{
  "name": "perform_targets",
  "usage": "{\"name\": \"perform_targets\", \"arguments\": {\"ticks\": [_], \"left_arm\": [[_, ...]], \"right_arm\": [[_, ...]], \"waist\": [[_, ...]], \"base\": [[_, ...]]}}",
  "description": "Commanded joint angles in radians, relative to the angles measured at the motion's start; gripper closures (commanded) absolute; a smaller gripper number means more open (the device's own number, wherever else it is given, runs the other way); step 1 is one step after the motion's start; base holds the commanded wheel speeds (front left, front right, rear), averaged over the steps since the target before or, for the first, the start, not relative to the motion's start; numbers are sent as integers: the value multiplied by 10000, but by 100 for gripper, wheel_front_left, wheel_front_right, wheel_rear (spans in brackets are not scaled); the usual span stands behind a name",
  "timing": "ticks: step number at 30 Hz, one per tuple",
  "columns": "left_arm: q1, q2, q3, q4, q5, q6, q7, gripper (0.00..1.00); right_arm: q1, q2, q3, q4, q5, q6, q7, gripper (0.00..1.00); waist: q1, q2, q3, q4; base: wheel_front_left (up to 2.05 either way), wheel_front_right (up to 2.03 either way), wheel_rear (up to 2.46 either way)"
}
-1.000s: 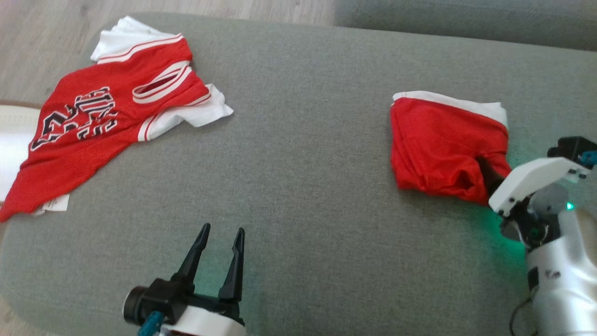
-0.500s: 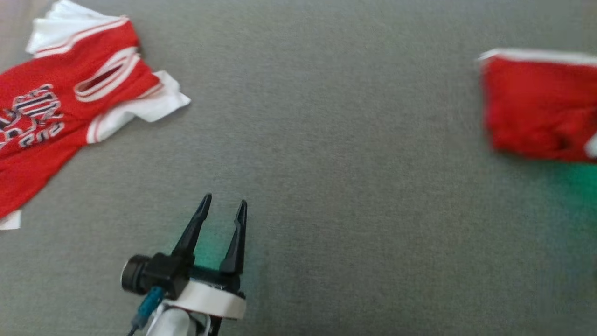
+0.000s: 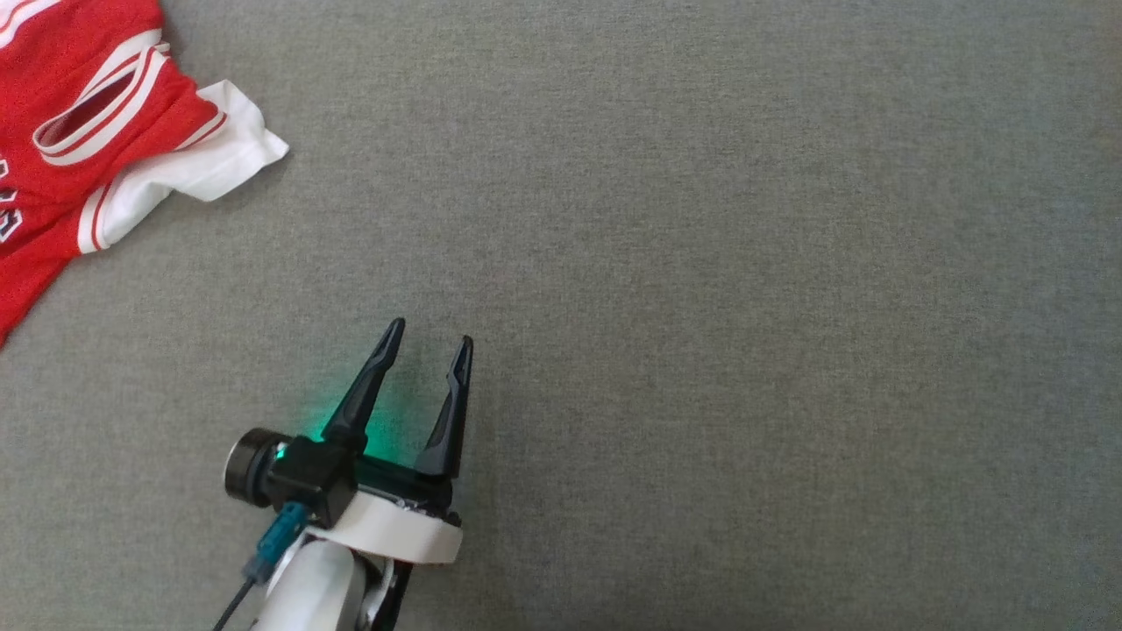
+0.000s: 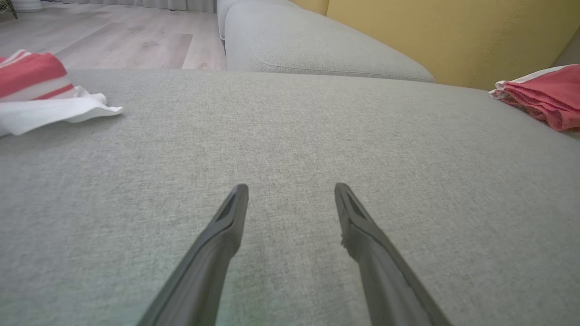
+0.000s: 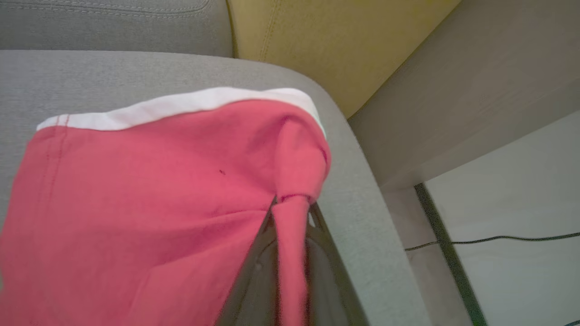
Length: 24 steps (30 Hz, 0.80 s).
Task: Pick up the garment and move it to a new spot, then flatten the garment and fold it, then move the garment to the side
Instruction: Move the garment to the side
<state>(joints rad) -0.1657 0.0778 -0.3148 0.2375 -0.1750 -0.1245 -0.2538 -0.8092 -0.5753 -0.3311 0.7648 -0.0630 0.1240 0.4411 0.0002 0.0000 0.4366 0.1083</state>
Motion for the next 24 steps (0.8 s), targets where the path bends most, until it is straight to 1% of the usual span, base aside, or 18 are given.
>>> {"name": "perform_targets", "arguments": {"ticks": [1,2,3,4,7,12,14,17,18,20,24], "left_arm": [[-71,165,358,-302,83,-34,-80,0],[-67,174,388,-301,76,-36,-80,0],[-59,182,415,-295,74,-37,-80,0],[-44,188,439,-284,75,-38,-80,0],[25,172,513,-261,70,-39,-80,0],[169,76,607,-246,33,-35,-80,0],[230,31,661,-247,-4,-33,-80,0],[352,-41,757,-191,-81,-28,-80,0],[467,-89,832,-134,-151,-21,-80,0],[623,-132,929,-70,-220,6,-80,0],[964,-193,1103,43,-320,47,-80,0]], "right_arm": [[-103,-435,-3,-432,-110,67,0,100],[-104,-471,-4,-485,-349,67,-13,100],[-93,-445,25,-534,-511,67,-57,62],[-81,-387,12,-576,-612,67,-127,0],[7,-166,-59,-675,-890,67,-406,0],[243,212,115,-1068,-1257,67,-1287,0],[335,435,193,-1360,-1243,67,-1771,0],[698,952,371,-1866,-1054,67,-2471,0],[1130,1328,484,-2328,-867,67,-2988,0],[1776,1688,692,-2856,-686,67,-3502,0],[3352,2450,1170,-4027,-136,67,-4223,0]], "waist": [[-2,0,3,11],[-2,0,4,11],[-2,0,-12,4],[-2,0,-40,-9],[-2,0,-176,-73],[-2,0,-589,-241],[-2,0,-807,-296],[-2,0,-1295,-330],[-2,0,-1691,-319],[-2,0,-2131,-299],[-2,0,-2906,-190]], "base": [[0,0,0],[0,0,0],[0,0,0],[0,0,0],[0,0,0],[0,0,0],[0,0,0],[0,0,0],[0,0,0],[0,0,0],[0,0,0]]}}
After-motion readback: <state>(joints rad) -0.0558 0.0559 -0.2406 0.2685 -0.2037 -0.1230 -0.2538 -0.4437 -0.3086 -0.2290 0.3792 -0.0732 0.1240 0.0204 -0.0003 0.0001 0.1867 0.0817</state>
